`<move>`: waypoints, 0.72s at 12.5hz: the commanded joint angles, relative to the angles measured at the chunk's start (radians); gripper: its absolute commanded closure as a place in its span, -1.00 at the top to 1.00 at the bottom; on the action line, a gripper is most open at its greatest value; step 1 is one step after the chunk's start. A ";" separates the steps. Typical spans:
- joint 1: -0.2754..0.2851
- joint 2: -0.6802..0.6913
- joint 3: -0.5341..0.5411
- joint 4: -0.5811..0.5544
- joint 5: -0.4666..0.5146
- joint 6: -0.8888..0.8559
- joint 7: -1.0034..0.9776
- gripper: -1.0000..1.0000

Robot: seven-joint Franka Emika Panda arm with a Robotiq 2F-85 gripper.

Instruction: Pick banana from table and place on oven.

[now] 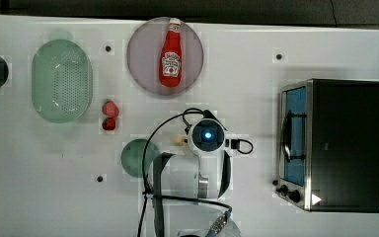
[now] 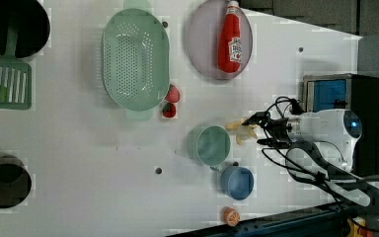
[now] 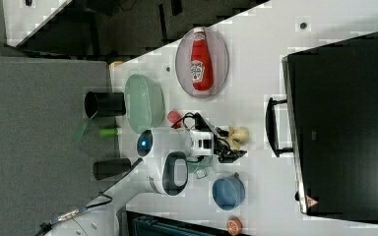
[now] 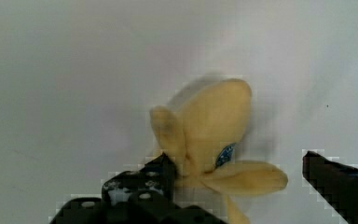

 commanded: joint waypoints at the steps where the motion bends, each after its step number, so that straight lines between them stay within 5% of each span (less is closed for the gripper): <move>1: 0.009 -0.006 0.020 0.025 0.001 0.006 0.027 0.42; 5: 0.010 -0.007 0.022 0.027 0.001 0.032 0.027 -0.47; 9: 0.010 -0.088 0.023 0.029 0.001 0.035 0.027 -0.47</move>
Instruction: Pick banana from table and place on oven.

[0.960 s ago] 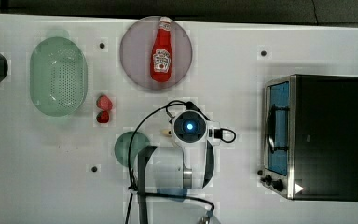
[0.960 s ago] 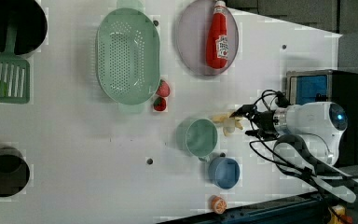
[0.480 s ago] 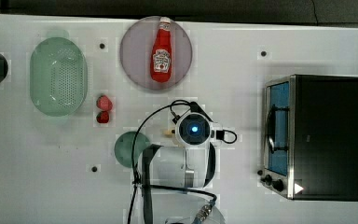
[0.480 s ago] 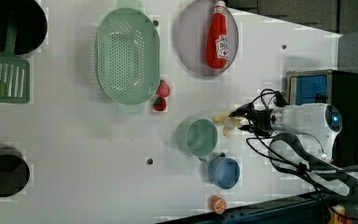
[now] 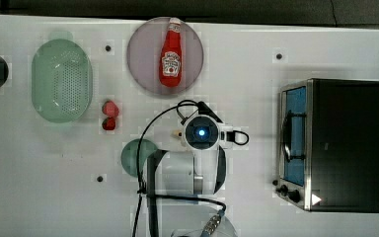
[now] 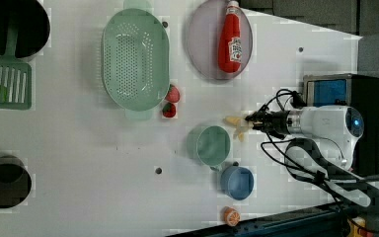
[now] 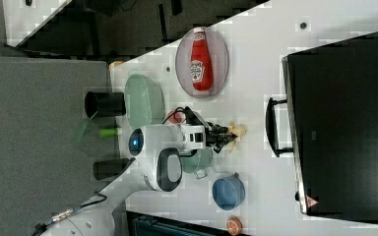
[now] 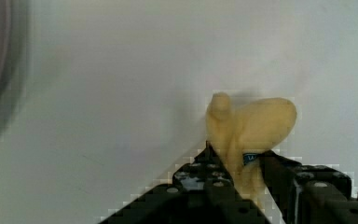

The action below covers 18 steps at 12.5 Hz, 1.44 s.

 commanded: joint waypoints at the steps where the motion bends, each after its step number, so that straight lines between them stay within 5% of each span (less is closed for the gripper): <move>1: -0.005 -0.130 0.006 0.001 0.011 -0.028 0.026 -0.47; 5: -0.004 -0.397 0.007 0.051 0.011 -0.307 0.026 -0.47; 9: -0.005 -0.562 0.001 0.224 0.011 -0.711 0.026 -0.47; 13: -0.009 -0.552 -0.029 0.429 0.011 -0.956 0.024 -0.47; 18: -0.023 -0.475 -0.173 0.536 0.010 -0.958 -0.062 -0.47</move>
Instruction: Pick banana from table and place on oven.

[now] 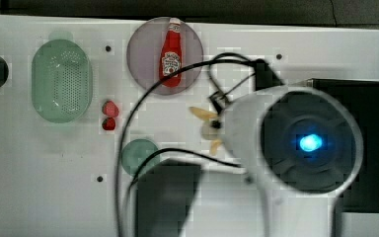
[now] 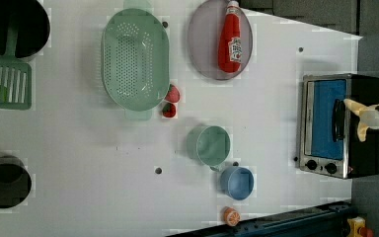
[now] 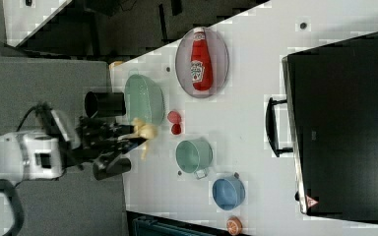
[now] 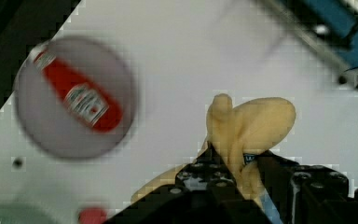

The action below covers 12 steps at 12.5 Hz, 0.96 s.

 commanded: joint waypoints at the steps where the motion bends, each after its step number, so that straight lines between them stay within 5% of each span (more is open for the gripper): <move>1: -0.033 0.077 -0.104 0.037 0.005 -0.009 -0.097 -0.47; 12: -0.051 0.347 -0.472 0.037 -0.002 0.298 -0.759 -0.47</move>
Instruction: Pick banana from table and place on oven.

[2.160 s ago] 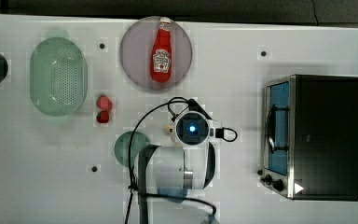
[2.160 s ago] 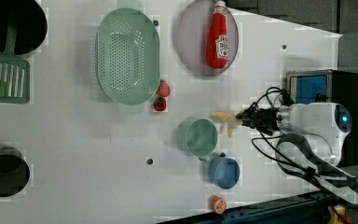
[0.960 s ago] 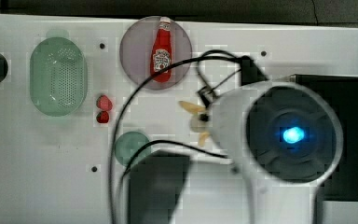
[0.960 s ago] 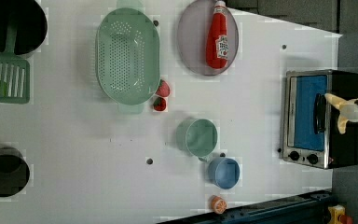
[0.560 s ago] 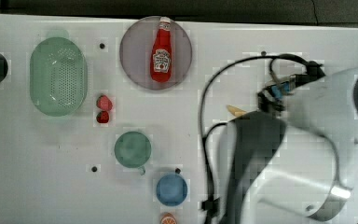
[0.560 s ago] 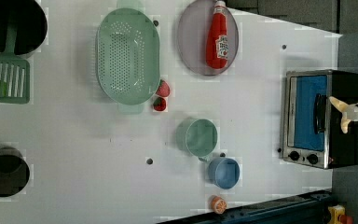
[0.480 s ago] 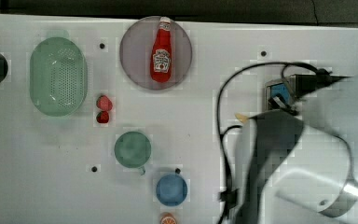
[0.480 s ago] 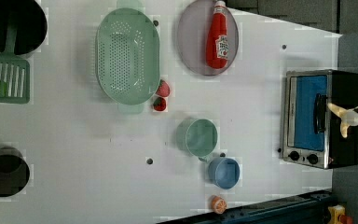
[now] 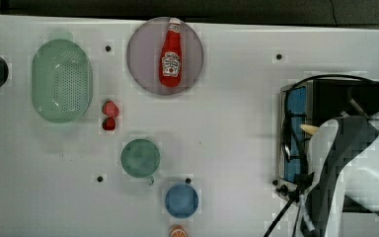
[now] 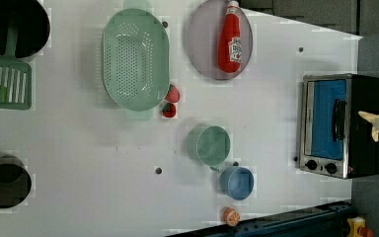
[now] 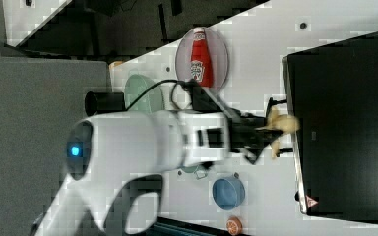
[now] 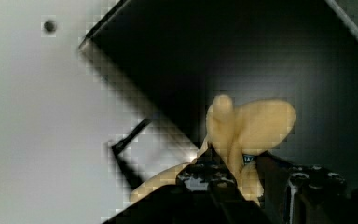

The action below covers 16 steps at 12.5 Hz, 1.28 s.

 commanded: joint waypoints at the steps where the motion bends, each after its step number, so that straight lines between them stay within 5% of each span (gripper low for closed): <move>1: -0.016 0.043 -0.048 0.004 0.007 0.051 -0.193 -0.47; 4: -0.018 0.076 -0.058 0.004 0.041 0.057 -0.194 -0.41; 11: -0.020 0.075 -0.057 0.024 0.040 0.070 -0.199 1.00; 16: 0.014 -0.038 -0.034 0.148 0.037 -0.071 -0.258 1.00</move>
